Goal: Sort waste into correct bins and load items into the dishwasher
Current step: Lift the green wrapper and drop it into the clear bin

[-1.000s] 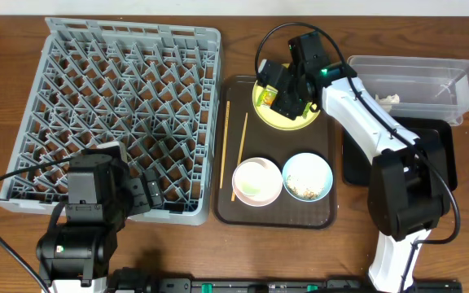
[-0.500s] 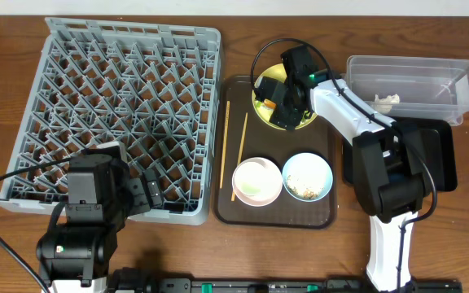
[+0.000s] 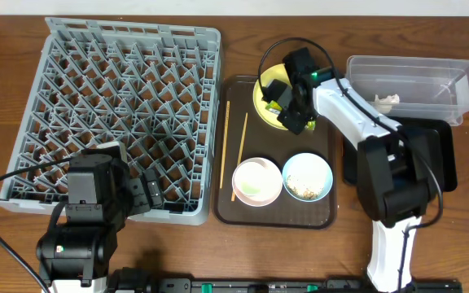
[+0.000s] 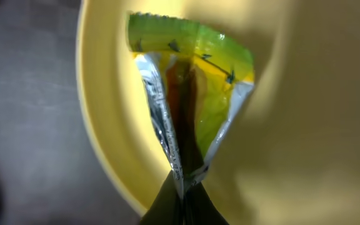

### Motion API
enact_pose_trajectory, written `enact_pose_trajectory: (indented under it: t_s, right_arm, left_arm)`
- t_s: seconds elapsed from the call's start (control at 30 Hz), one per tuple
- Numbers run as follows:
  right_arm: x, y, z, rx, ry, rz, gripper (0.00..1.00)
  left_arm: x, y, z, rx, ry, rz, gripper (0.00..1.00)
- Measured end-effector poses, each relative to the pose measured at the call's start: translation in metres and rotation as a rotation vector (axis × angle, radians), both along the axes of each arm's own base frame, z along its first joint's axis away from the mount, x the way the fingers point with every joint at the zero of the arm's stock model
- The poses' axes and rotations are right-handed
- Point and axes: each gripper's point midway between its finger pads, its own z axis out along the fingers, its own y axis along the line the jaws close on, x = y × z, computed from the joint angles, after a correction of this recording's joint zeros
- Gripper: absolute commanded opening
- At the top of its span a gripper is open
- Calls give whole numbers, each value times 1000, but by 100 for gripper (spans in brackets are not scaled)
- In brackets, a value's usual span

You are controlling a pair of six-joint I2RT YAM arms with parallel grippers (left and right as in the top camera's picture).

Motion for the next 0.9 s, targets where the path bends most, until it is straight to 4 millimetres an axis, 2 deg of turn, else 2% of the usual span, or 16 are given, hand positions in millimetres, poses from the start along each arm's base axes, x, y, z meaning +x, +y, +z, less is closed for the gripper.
enact_pose_trajectory:
  t_s: [0.13, 0.33, 0.4, 0.47, 0.5, 0.53, 0.6, 0.73, 0.8, 0.9]
  right_arm:
    - [0, -1, 39, 42, -49, -108, 1]
    - [12, -9, 118, 172, -208, -304, 1]
    - [20, -26, 141, 214, -266, -419, 1]
    - [33, -61, 161, 244, -324, -596, 1]
    - [38, -77, 166, 260, -343, -673, 1]
    - [45, -100, 170, 275, -367, -782, 1]
    - [52, -135, 170, 293, -381, -940, 1]
    - [54, -197, 166, 337, -381, -1249, 1]
    - [52, -218, 161, 362, -372, -1375, 1]
    - [52, -235, 151, 394, -349, -1517, 9]
  left_arm:
    - [0, 0, 0, 0, 0, 0, 93]
    - [0, 0, 0, 0, 0, 0, 94]
    - [0, 0, 0, 0, 0, 0, 94]
    - [0, 0, 0, 0, 0, 0, 93]
    - [0, 0, 0, 0, 0, 0, 93]
    - [0, 0, 0, 0, 0, 0, 93]
    - [0, 0, 0, 0, 0, 0, 93]
    - [0, 0, 0, 0, 0, 0, 94]
    - [0, 0, 0, 0, 0, 0, 94]
    - [0, 0, 0, 0, 0, 0, 93]
